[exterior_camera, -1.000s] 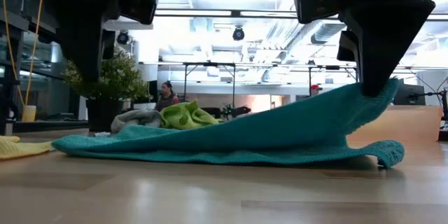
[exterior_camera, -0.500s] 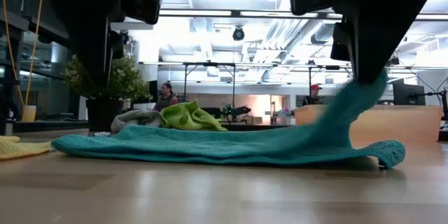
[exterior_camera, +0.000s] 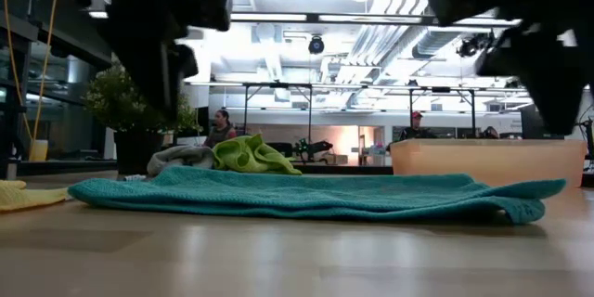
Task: Fold microfiber towels
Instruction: Fold the blue microfiber cloth
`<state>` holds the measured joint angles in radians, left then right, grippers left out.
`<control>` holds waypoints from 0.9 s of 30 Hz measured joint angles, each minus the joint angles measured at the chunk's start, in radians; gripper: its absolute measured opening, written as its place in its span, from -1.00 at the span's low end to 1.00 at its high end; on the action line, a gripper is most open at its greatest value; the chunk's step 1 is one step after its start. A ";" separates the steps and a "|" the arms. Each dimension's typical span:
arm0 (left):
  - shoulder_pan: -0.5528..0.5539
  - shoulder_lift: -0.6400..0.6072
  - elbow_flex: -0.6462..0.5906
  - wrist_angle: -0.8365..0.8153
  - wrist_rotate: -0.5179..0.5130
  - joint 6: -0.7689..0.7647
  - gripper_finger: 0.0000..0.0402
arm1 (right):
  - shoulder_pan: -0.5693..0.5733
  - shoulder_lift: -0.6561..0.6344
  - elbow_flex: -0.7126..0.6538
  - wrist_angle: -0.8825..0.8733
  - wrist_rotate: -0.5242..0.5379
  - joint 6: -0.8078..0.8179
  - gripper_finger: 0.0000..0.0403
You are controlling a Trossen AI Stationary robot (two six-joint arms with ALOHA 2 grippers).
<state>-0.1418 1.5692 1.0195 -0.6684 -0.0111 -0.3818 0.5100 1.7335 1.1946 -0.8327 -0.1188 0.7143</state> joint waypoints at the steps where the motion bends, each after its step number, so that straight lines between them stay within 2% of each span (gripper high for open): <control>1: 0.007 0.000 -0.007 0.026 -0.018 0.038 -0.19 | 0.013 -0.004 0.000 -0.031 0.025 -0.006 -0.04; 5: 0.070 0.000 -0.055 0.092 -0.032 0.109 -0.19 | 0.066 -0.022 -0.001 -0.106 0.095 0.011 -0.03; 8: 0.135 0.000 -0.097 0.142 0.024 0.157 -0.19 | 0.097 -0.064 -0.060 -0.079 0.101 0.082 -0.03; 13: 0.181 0.000 -0.108 0.147 0.056 0.240 -0.18 | 0.140 -0.207 -0.240 0.065 0.102 0.305 -0.03; 18: 0.180 0.012 -0.107 0.158 0.053 0.313 -0.19 | 0.161 -0.329 -0.366 0.207 0.166 0.459 -0.03; 22: 0.178 0.061 -0.107 0.178 0.058 0.315 -0.19 | 0.156 -0.367 -0.412 0.274 0.220 0.470 -0.03; 27: 0.178 0.144 -0.107 0.183 0.089 0.271 -0.19 | 0.130 -0.366 -0.426 0.326 0.227 0.409 -0.03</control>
<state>0.0360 1.7136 0.9123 -0.4859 0.0779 -0.1109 0.6400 1.3670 0.7681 -0.5062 0.1085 1.1233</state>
